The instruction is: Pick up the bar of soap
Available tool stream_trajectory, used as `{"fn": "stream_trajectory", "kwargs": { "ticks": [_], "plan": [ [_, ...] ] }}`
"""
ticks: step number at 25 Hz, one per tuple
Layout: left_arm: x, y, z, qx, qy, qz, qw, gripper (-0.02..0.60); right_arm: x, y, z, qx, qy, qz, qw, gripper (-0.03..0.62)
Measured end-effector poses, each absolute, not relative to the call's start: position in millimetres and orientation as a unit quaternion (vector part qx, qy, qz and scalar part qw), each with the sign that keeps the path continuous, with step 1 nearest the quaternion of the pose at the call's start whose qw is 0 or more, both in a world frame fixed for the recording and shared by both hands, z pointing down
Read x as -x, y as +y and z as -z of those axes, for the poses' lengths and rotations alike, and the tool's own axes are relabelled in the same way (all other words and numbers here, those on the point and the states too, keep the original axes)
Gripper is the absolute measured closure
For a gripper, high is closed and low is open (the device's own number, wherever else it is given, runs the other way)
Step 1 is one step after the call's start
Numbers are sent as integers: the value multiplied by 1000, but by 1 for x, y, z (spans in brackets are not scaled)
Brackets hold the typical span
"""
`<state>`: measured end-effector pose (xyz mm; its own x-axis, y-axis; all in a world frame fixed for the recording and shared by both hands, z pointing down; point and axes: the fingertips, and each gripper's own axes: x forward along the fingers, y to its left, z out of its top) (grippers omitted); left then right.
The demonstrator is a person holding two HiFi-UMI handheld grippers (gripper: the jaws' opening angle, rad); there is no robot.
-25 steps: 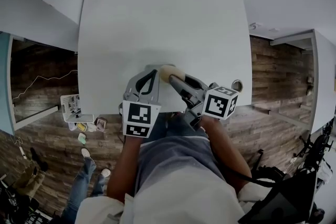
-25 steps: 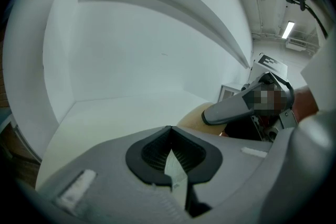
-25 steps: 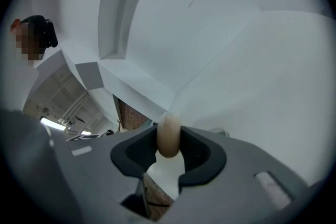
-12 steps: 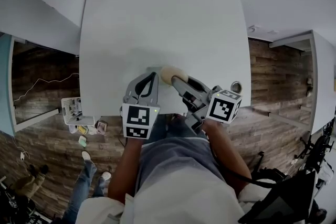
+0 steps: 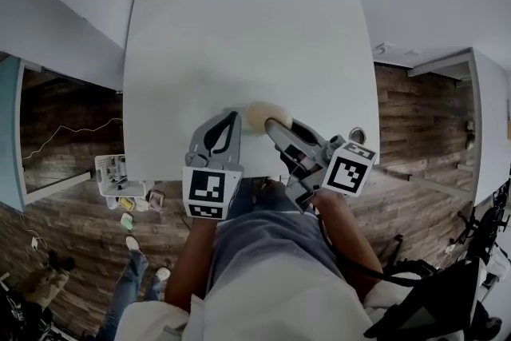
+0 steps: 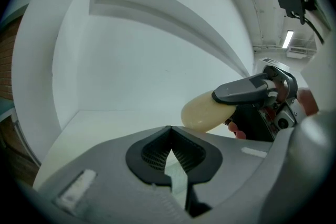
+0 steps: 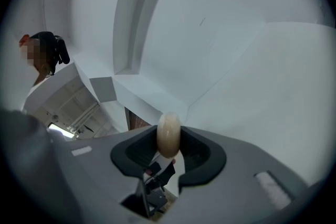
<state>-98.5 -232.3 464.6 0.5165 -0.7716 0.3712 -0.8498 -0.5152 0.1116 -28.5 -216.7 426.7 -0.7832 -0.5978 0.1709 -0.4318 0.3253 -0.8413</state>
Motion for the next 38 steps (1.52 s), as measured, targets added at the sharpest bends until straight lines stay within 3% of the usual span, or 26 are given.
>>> {"fn": "stream_trajectory", "kwargs": {
  "ticks": [13,38],
  "plan": [
    [83,-235,-415,-871,-467,-110,106,578,5,-228,-367,319,822,453,133,473],
    [81,-252,-341,-876,-476,-41,68,580,15,-223,-301,299,858,391,149,471]
  ]
}}
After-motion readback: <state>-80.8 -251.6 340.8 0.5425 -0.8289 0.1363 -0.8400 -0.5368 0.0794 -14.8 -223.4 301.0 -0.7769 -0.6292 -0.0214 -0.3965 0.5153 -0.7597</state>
